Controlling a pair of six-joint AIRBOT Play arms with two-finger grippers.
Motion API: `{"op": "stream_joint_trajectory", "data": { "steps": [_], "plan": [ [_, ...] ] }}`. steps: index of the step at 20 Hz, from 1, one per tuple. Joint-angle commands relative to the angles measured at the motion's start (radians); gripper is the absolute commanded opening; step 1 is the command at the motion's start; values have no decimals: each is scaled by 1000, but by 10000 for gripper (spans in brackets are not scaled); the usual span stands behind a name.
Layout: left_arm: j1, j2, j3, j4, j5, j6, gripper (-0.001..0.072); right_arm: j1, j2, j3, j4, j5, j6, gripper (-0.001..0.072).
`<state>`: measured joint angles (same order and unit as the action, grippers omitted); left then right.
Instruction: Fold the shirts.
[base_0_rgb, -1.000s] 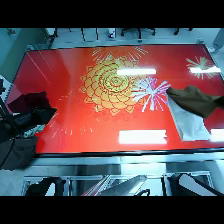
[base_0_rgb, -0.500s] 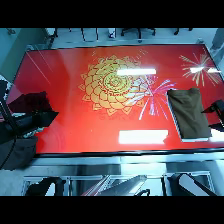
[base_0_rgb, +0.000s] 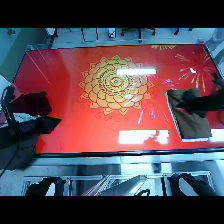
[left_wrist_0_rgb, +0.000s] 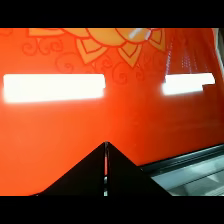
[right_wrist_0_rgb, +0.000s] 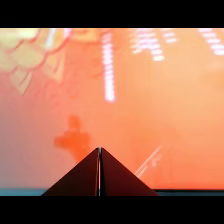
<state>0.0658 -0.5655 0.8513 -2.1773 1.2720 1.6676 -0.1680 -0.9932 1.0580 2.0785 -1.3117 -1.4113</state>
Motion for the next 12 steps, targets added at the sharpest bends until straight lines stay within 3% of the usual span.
{"op": "stream_joint_trajectory", "data": {
  "steps": [1, 5, 12],
  "plan": [
    [-1, 98, -122, -1, 21, -28, 17, 393, 84, -132, 9, 241, -30, 25],
    [-1, 240, -251, 0, 22, -56, 17, 636, 71, -198, -13, 436, -23, 25],
    [-1, 326, -276, 2, 34, -74, 17, 637, 51, -198, 20, 407, -15, 26]
  ]
}}
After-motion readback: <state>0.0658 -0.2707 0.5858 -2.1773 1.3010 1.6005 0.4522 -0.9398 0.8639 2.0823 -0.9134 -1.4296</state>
